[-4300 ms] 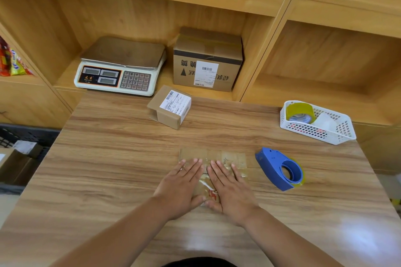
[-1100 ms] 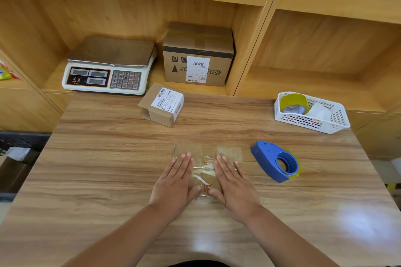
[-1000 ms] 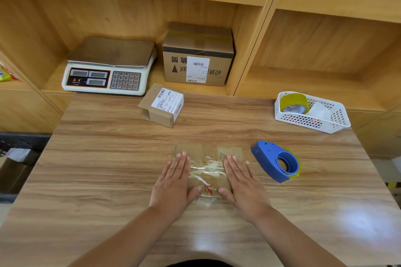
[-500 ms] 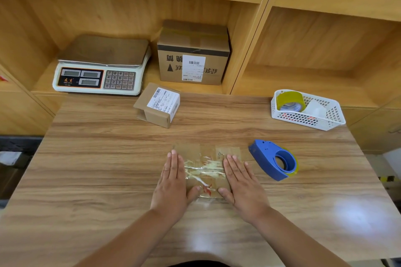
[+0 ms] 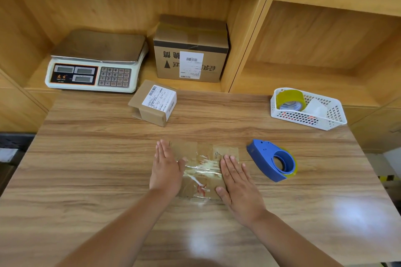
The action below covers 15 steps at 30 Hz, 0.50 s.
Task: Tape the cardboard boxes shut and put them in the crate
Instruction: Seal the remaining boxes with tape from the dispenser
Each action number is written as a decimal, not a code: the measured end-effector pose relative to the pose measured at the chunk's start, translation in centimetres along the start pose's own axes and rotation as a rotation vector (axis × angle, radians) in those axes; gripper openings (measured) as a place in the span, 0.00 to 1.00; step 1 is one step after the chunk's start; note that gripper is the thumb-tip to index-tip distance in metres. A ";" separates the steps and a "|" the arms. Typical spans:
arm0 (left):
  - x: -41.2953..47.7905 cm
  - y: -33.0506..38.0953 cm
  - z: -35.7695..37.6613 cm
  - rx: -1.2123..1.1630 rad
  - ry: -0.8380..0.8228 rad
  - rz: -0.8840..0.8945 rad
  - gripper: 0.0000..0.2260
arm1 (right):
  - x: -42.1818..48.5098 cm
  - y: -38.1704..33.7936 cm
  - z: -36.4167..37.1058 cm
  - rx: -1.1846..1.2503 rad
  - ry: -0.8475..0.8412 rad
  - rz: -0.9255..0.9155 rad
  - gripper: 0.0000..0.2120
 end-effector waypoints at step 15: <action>-0.2 0.7 -0.7 -0.223 -0.015 -0.130 0.26 | 1.5 2.7 -2.0 0.007 -0.110 -0.196 0.24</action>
Point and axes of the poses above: each hand's wrist, its own x-axis towards the middle knuckle, its own z-axis out of the palm, y = z × x, the point moved 1 cm from there along x, towards the middle knuckle, and after that the axes turned 8 degrees about z, right-handed, at the moved point
